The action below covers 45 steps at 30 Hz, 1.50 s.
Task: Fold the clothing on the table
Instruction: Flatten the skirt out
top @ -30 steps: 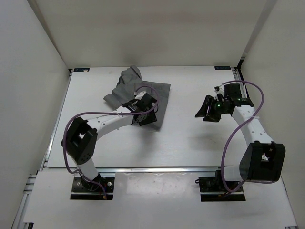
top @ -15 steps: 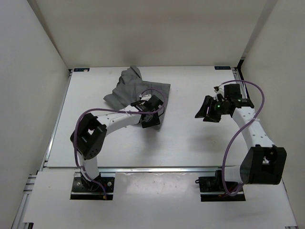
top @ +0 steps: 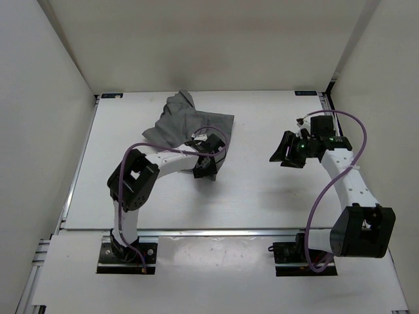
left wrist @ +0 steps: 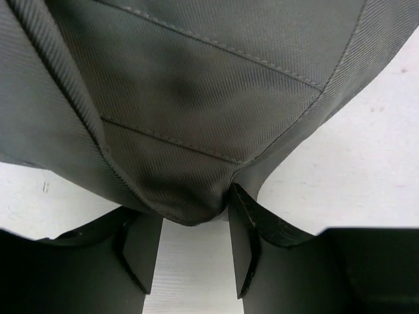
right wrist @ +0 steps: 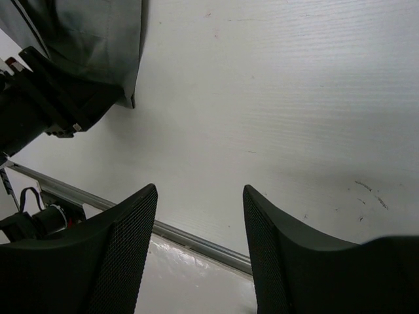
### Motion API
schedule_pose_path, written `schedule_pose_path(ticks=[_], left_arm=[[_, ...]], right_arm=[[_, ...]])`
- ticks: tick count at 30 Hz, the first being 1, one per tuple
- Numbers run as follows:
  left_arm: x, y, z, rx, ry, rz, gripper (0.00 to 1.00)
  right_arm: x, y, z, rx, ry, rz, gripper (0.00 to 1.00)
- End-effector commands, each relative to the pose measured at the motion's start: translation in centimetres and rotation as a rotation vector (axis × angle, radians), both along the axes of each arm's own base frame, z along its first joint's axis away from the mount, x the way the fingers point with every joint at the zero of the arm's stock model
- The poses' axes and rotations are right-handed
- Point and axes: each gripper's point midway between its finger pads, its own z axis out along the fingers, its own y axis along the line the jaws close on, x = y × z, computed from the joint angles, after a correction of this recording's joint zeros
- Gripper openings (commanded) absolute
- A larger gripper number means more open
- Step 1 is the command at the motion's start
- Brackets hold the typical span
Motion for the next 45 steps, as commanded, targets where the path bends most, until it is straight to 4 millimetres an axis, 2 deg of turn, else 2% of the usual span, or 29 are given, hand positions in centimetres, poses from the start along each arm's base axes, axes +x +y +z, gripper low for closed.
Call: schedule_pose_path(ticks=[1, 5, 7, 11, 13, 15, 17, 18, 19, 21, 25, 28, 30, 31, 32, 33, 34, 35, 36, 37, 38, 39, 40, 41, 42, 43, 44, 45], left_arm=[[2.1, -0.2, 2.2, -0.024, -0.075, 0.023, 0.54], [2.3, -0.3, 4.5, -0.058, -0.125, 0.028, 0.53], [2.5, 0.5, 5.7, -0.071, -0.152, 0.044, 0.51], [2.3, 2.8, 4.6, -0.033, -0.129, 0.065, 0.49], [2.4, 3.3, 4.4, -0.028, -0.125, 0.078, 0.53], [2.3, 3.1, 4.4, -0.019, -0.135, 0.078, 0.53], [2.2, 2.8, 4.3, -0.018, -0.147, 0.069, 0.45], [2.1, 2.8, 4.1, -0.013, -0.141, 0.062, 0.29], [2.0, 2.9, 4.0, -0.020, -0.129, 0.062, 0.02], [1.8, 3.2, 3.4, -0.009, -0.110, 0.054, 0.00], [1.2, 4.1, 4.0, 0.004, -0.120, 0.042, 0.00], [1.0, 2.1, 7.1, -0.088, -0.164, -0.049, 0.00], [0.2, -1.6, 10.2, -0.185, -0.171, -0.200, 0.00], [-0.1, -2.7, 11.1, -0.196, -0.174, -0.240, 0.00], [-0.5, -4.9, 12.6, -0.206, -0.174, -0.318, 0.00], [-1.8, -6.8, 13.2, -0.215, -0.153, -0.410, 0.00], [-2.1, -9.9, 14.7, -0.262, -0.141, -0.487, 0.00], [-1.8, -13.6, 19.2, -0.344, -0.182, -0.567, 0.00], [-1.9, -15.7, 18.0, -0.347, -0.144, -0.609, 0.00], [-2.6, -17.7, 19.5, -0.398, -0.144, -0.672, 0.00], [-1.9, -20.2, 22.7, -0.464, -0.197, -0.706, 0.00], [-1.9, -22.2, 27.2, -0.559, -0.269, -0.753, 0.00], [-2.4, -23.0, 29.1, -0.605, -0.294, -0.769, 0.00], [-2.5, -22.9, 32.9, -0.669, -0.359, -0.769, 0.00], [-1.8, -22.2, 33.5, -0.664, -0.379, -0.745, 0.00], [-1.7, -20.1, 36.3, -0.682, -0.427, -0.720, 0.00], [-0.3, -17.1, 35.9, -0.616, -0.459, -0.639, 0.00], [-0.7, -14.3, 35.4, -0.590, -0.475, -0.601, 0.00]], right_arm=[[-0.9, 0.2, 0.0, -0.008, 0.004, 0.024, 0.60], [-1.2, 0.3, -0.1, -0.013, 0.003, 0.031, 0.61], [-0.9, 0.3, 0.0, -0.009, -0.001, 0.022, 0.61], [-1.0, 0.8, 0.0, 0.001, 0.000, 0.041, 0.61], [-1.0, 0.6, 0.0, -0.003, -0.001, 0.040, 0.61], [-1.2, 0.7, 0.0, -0.006, -0.002, 0.045, 0.61], [-1.4, 0.8, -0.2, -0.008, 0.003, 0.048, 0.61], [-1.3, 0.8, -0.1, -0.008, -0.001, 0.049, 0.61], [-1.3, 0.9, 0.0, -0.011, -0.003, 0.051, 0.61], [-1.4, 0.9, 0.0, -0.013, -0.005, 0.055, 0.61], [-1.4, 1.0, 0.0, -0.005, -0.004, 0.052, 0.61], [-1.5, 1.4, 0.0, 0.019, 0.002, 0.071, 0.61], [-1.5, 1.7, -0.1, 0.029, 0.005, 0.067, 0.61], [-1.3, 1.5, 0.0, 0.027, -0.005, 0.071, 0.61], [-1.4, 1.4, -0.3, 0.030, 0.007, 0.059, 0.61], [-1.3, 1.1, -0.1, 0.026, -0.002, 0.052, 0.60], [-1.2, 0.8, -0.3, 0.019, 0.000, 0.042, 0.61], [-1.2, 0.3, -0.3, 0.008, 0.004, 0.023, 0.61], [-1.1, 0.0, -0.2, 0.002, -0.006, 0.012, 0.61], [-1.0, -0.2, 0.0, 0.005, -0.009, 0.000, 0.60], [-1.0, -0.3, 0.0, 0.004, -0.012, -0.004, 0.60], [-1.3, -0.2, -0.1, 0.003, -0.008, -0.003, 0.61], [-1.3, -0.8, -0.1, 0.006, -0.005, -0.026, 0.61], [-1.3, -1.1, -0.3, 0.007, -0.003, -0.041, 0.60], [-1.3, -1.2, -0.5, 0.003, 0.002, -0.043, 0.60], [-1.4, -1.4, -0.3, 0.006, -0.008, -0.052, 0.60], [-1.6, -1.5, -0.7, 0.007, 0.001, -0.057, 0.60], [-1.7, -1.6, -1.0, 0.003, 0.008, -0.059, 0.60]])
